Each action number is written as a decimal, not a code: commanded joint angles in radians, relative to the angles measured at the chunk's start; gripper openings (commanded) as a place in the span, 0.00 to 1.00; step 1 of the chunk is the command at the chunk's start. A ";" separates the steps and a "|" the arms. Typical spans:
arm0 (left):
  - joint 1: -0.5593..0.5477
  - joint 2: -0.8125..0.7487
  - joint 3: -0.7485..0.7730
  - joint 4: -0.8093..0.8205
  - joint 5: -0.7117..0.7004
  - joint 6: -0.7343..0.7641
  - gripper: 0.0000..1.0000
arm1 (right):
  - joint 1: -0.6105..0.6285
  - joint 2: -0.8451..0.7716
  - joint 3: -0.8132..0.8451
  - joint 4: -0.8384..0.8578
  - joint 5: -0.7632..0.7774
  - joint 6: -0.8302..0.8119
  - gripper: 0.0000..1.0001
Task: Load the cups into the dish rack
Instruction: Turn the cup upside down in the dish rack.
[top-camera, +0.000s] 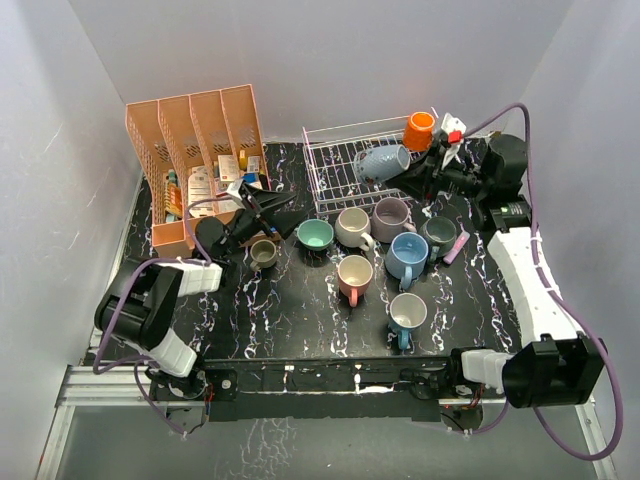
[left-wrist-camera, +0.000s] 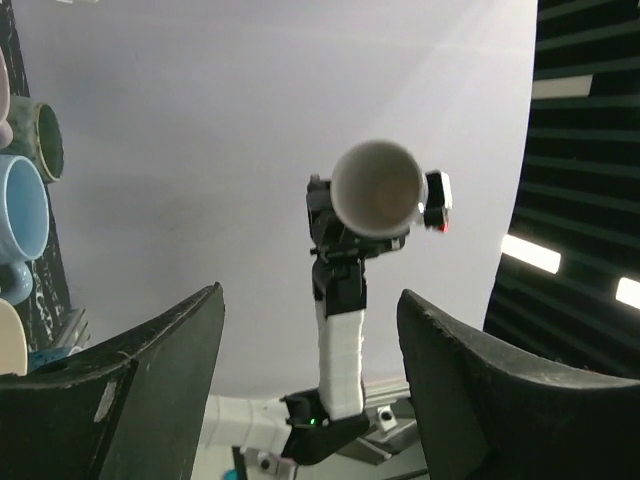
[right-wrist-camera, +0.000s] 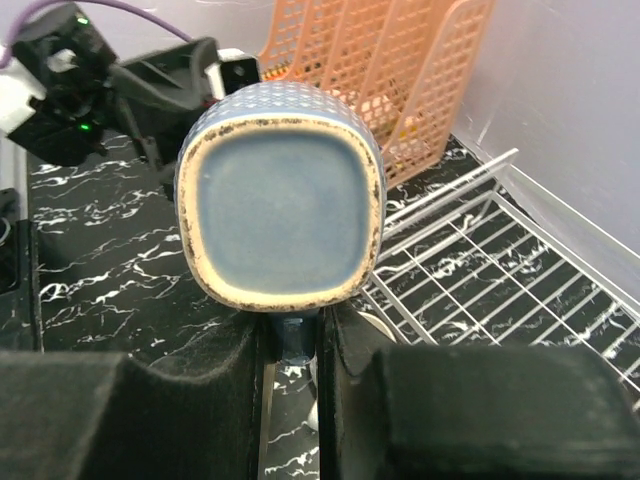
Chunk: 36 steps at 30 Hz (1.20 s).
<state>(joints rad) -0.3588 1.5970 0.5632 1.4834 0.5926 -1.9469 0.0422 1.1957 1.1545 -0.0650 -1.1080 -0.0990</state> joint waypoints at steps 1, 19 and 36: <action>0.031 -0.130 0.014 0.005 0.132 0.170 0.67 | -0.028 0.066 0.143 -0.155 0.075 -0.095 0.08; 0.048 -0.721 0.229 -1.627 -0.408 1.706 0.91 | -0.071 0.516 0.526 -0.298 0.523 -0.269 0.08; 0.049 -0.919 0.095 -1.639 -0.504 1.876 0.97 | -0.113 0.816 0.714 -0.336 0.699 -0.418 0.08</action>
<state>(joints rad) -0.3153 0.7021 0.6674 -0.1635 0.1337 -0.1070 -0.0547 1.9972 1.7790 -0.4667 -0.4400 -0.4885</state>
